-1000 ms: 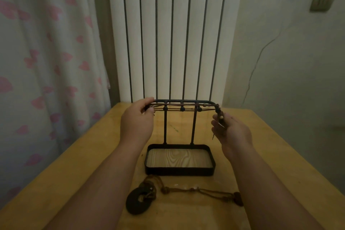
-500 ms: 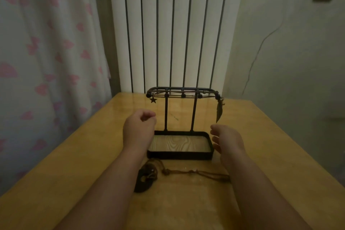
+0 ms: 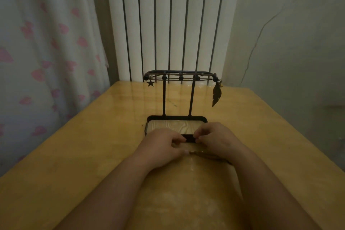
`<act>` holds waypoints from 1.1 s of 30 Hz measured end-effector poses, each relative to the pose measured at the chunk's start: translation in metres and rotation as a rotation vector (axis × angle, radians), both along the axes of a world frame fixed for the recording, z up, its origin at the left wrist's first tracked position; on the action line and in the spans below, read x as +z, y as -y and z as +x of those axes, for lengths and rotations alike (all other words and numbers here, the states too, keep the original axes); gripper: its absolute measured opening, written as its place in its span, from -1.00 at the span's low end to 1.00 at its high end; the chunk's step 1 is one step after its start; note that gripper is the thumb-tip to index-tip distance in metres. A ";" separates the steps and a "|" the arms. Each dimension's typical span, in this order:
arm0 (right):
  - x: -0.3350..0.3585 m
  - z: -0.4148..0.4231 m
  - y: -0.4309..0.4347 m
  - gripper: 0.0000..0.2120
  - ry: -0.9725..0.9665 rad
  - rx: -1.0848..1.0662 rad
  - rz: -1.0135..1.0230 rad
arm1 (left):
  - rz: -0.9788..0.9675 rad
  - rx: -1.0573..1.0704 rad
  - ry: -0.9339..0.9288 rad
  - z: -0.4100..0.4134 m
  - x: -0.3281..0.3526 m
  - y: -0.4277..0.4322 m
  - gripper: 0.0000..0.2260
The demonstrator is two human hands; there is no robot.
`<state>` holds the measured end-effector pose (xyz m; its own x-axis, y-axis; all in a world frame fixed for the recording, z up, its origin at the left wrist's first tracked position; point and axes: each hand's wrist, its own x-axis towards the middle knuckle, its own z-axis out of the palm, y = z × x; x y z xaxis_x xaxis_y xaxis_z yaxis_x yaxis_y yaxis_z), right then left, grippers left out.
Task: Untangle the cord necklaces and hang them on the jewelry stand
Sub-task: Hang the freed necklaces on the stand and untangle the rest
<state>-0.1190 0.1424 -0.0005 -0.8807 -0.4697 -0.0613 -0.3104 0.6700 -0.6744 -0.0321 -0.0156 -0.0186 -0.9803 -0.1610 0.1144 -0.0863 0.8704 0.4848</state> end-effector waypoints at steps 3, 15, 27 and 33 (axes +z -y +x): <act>0.001 0.001 -0.006 -0.77 0.008 0.061 0.160 | -0.148 -0.024 -0.013 -0.002 -0.003 -0.001 -0.59; 0.002 0.003 -0.016 -0.90 -0.054 0.191 0.272 | 0.178 0.069 -0.009 0.007 0.020 0.004 -0.87; 0.015 0.004 -0.031 -0.74 0.250 0.087 -0.312 | 0.338 0.131 -0.097 0.020 0.021 0.011 -0.89; 0.016 0.006 -0.023 -0.74 0.169 0.075 -0.362 | 0.480 0.116 -0.230 0.023 0.028 0.016 -0.84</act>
<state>-0.1134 0.1657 0.0160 -0.8351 -0.5496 -0.0213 -0.2138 0.3600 -0.9081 -0.0091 -0.0320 0.0093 -0.9112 -0.3538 0.2109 -0.0138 0.5378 0.8429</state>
